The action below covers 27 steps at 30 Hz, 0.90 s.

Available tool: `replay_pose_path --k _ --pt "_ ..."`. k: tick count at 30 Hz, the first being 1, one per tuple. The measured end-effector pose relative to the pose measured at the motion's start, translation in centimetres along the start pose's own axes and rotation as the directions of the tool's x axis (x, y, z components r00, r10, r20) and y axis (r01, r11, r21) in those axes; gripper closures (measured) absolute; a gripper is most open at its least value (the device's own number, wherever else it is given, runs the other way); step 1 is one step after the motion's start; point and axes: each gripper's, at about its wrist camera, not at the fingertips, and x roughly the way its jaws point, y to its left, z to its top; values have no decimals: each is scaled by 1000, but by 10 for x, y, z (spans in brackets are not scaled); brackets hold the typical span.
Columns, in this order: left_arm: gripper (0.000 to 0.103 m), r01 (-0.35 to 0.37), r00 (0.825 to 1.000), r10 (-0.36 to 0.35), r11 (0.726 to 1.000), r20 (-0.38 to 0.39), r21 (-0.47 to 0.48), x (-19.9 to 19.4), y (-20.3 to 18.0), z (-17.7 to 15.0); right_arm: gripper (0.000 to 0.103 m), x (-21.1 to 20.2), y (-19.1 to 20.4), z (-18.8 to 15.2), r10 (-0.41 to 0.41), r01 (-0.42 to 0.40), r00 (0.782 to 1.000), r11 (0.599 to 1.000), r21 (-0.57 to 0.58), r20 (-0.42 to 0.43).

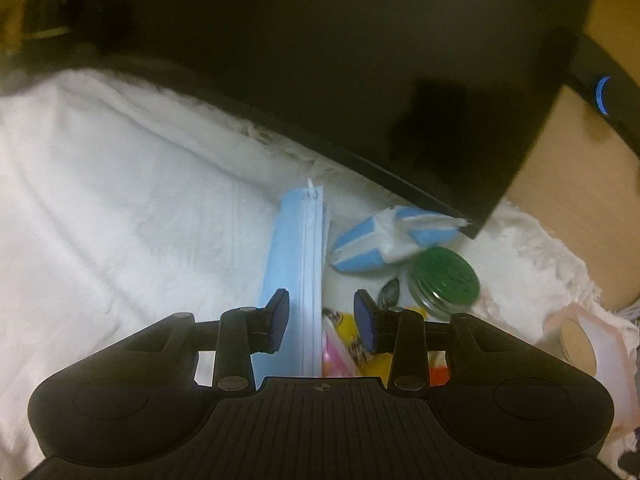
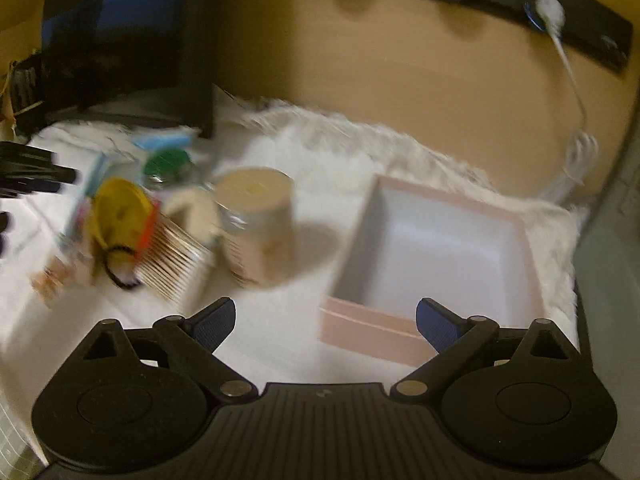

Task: Organize soft objects
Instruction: 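Reach the left tool to the blue face mask and close on it, then lift the mask with the left tool while the right tool grasps a small clear clip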

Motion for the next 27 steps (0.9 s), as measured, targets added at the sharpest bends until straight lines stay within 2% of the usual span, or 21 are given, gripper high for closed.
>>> replay_pose_path --k 2,5,8,11,12,13,14,18,22,26,27 --pt "63 -1 1000 1 1000 -27 18 15 3 6 5 -2 15 6 -11 11 1000 1000 -9 10" --pt "63 -62 997 65 995 -46 78 34 5 11 5 -8 29 7 -33 33 999 999 -6 25" --pt "63 -63 995 73 991 -75 120 48 11 14 5 -6 31 1 -62 62 998 998 23 13" --pt "63 -42 993 59 985 -98 165 57 14 12 10 -2 31 -6 -97 97 995 994 42 -9" --pt "67 -44 994 61 983 -87 179 56 14 9 11 -2 31 -9 -108 108 994 993 43 -15" --pt "80 -49 995 65 980 -79 191 55 13 7 12 -2 31 -11 -116 116 993 992 39 -18" --pt "84 -50 995 66 980 -81 192 54 12 5 12 -2 31 -12 -116 117 993 993 31 -19" --pt "88 13 999 -6 986 -43 168 37 17 -4 15 -1 41 -9 -112 113 994 992 -63 9" --pt "89 63 998 -62 992 -11 108 11 29 -4 20 -4 54 6 -51 61 995 990 -128 81" --pt "89 51 996 -54 997 68 52 -26 45 1 29 2 77 21 44 -19 990 984 -179 135" --pt "90 46 995 -50 998 88 45 -35 49 2 35 6 86 23 73 -43 988 978 -206 139"
